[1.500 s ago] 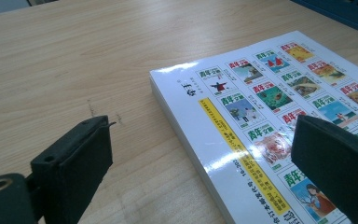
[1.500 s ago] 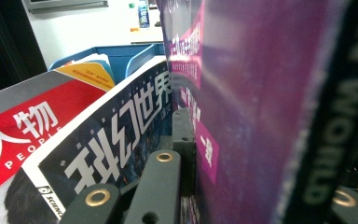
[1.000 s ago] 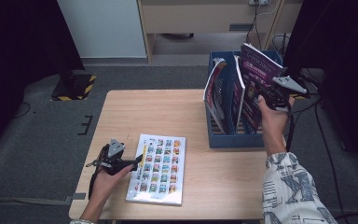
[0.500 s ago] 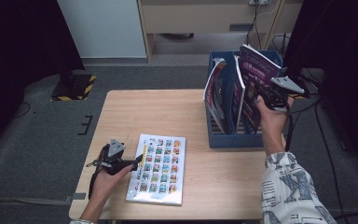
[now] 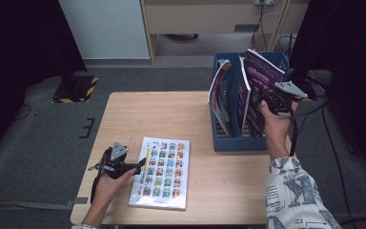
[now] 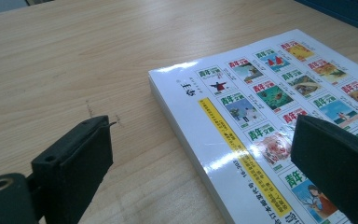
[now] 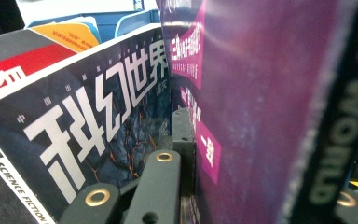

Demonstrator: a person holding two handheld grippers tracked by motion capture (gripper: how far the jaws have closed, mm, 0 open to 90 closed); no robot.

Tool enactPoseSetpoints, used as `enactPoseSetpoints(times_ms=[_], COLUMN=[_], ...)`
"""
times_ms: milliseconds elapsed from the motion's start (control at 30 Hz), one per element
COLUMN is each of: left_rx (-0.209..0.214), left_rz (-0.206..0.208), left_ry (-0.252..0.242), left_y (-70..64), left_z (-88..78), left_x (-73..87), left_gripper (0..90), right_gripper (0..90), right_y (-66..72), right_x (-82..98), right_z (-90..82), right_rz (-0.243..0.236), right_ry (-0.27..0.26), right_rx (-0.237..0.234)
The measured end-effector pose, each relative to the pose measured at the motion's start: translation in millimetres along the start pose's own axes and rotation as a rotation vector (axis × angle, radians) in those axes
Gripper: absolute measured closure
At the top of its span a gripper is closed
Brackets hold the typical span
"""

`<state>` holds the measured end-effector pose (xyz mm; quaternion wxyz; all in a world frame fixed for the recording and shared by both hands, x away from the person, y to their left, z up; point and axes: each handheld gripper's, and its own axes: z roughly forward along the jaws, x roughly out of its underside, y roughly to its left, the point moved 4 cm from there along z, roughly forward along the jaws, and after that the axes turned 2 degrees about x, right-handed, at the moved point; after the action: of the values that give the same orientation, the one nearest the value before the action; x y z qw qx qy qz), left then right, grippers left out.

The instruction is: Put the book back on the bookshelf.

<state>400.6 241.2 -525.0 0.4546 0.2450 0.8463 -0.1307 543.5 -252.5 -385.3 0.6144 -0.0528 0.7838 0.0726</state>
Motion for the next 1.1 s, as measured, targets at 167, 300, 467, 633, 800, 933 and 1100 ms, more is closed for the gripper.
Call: enactPoseSetpoints(times_ms=[167,300,467,633,800,933,1100], left_rx=[0.001,0.004,0.004,0.002,0.004,0.003,0.002], left_rz=[0.000,0.002,0.005,0.004,0.000,0.001,0.004], left_ry=[0.001,0.015,0.015,0.013,0.006,0.007,0.008], left_y=[-0.7,-0.5,-0.6,-0.3,-0.6,-0.6,-0.5], left_z=[-0.6,0.5,0.8,0.4,0.3,0.2,0.5], left_x=[0.1,1.6,1.4,1.3,0.6,0.6,0.7], left_gripper=[5.0,4.8,4.8,4.8,4.9,4.9,4.9], right_gripper=[84.2,84.2,84.2,84.2,84.2,84.2,84.2], right_y=[1.0,1.5,2.5,4.1,5.7,6.8,7.1], right_x=[4.2,7.1,9.0,11.3,11.9,12.1,12.1], right_z=[1.7,1.9,3.0,4.7,5.4,5.9,7.2], right_rz=[-0.003,0.002,0.000,0.002,-0.004,0.000,0.000], right_ry=[0.001,0.005,0.006,0.005,0.007,0.006,0.002], right_rx=[0.004,0.005,0.005,0.002,-0.001,-0.005,-0.007])
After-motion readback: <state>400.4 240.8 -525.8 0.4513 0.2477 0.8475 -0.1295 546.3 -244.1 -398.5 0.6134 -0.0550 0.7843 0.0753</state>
